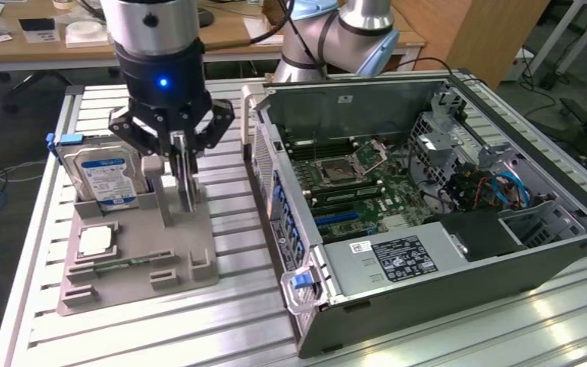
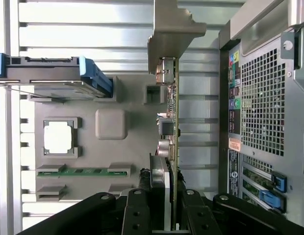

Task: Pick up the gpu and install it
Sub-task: 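Pick up the gpu and move the gpu toward the slot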

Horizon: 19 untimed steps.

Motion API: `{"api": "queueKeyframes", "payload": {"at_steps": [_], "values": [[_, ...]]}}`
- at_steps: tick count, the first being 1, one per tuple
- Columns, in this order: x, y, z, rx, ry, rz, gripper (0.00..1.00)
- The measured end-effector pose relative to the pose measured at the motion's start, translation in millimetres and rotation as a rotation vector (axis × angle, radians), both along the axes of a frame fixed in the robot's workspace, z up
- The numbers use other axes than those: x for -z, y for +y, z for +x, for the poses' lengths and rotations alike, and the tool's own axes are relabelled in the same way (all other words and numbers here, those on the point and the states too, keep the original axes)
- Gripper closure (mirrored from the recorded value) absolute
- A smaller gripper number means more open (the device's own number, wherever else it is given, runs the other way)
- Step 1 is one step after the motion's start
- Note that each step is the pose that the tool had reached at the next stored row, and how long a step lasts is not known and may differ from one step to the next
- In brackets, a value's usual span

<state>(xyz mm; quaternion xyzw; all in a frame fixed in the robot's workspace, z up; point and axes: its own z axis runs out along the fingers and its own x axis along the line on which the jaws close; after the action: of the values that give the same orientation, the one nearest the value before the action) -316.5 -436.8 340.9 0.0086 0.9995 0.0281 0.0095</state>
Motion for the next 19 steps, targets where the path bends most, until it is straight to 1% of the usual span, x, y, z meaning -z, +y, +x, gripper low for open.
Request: {"api": "queueKeyframes", "payload": {"at_steps": [4, 13, 19], "values": [[-15.0, 0.0, 0.0, 0.0, -0.0002, 0.0015, 0.72], [-52.4, 0.0, 0.0, 0.0, -0.0001, 0.0021, 0.72], [-73.7, 0.0, 0.0, 0.0, -0.0002, 0.0021, 0.72]]}}
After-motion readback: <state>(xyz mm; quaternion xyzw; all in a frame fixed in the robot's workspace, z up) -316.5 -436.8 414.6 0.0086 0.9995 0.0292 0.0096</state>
